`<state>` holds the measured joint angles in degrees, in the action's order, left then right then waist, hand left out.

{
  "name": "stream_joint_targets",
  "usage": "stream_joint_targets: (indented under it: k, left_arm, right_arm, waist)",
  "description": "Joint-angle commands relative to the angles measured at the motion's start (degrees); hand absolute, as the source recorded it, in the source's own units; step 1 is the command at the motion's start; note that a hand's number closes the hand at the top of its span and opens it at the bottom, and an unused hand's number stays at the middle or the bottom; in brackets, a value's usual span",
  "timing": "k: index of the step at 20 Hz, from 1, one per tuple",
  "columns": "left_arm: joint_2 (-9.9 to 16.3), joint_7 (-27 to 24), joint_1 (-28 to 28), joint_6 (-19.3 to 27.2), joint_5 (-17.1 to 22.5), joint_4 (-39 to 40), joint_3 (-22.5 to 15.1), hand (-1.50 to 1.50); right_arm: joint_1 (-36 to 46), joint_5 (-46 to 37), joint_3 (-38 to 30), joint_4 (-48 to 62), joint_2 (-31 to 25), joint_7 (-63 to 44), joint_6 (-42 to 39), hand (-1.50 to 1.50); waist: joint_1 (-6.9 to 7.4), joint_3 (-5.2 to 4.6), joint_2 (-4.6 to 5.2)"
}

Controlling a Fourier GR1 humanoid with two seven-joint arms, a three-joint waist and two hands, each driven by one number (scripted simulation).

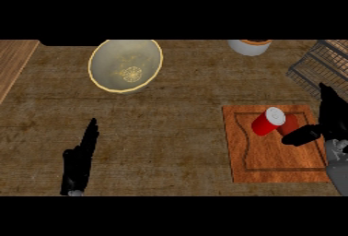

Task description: Pick the bell pepper from the cutting board and place it in the tiered basket

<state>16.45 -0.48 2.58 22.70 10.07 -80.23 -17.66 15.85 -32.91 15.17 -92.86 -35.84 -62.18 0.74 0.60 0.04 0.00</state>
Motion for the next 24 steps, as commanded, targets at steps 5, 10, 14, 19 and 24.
stream_joint_targets:
  k: [5,10,14,19,24]
  left_arm:
    - [0.0,1.2,1.2,-2.6,-0.6,-0.3,2.3,0.00]
    - [-2.3,-0.2,1.9,-0.9,-3.3,1.1,0.9,0.00]
    - [-3.0,1.2,2.7,-0.2,-4.1,-1.0,0.0,0.00]
    - [-3.1,-0.2,-0.6,-2.9,-3.1,3.3,3.2,0.00]
    - [-3.4,-1.9,0.3,-4.6,-2.6,3.7,4.7,0.00]
  right_arm:
    - [3.6,-2.2,-2.1,7.6,6.6,-0.8,-4.9,-1.50]
    - [6.6,-1.7,-3.0,9.7,6.7,-3.9,-11.1,-1.50]
    - [7.6,-1.4,-2.8,14.3,8.9,-5.3,-12.9,-1.50]
    - [9.1,-1.8,-4.0,16.0,10.4,-5.2,-14.9,-1.50]
    - [10.1,-3.4,-5.9,21.9,11.9,-2.2,-13.6,-1.50]
  waist:
    - [-0.29,-0.05,0.02]
    - [-0.27,-0.07,0.00]
    - [-0.06,-0.05,0.03]
    - [-0.45,-0.07,-0.01]
    - [-0.25,-0.06,0.07]
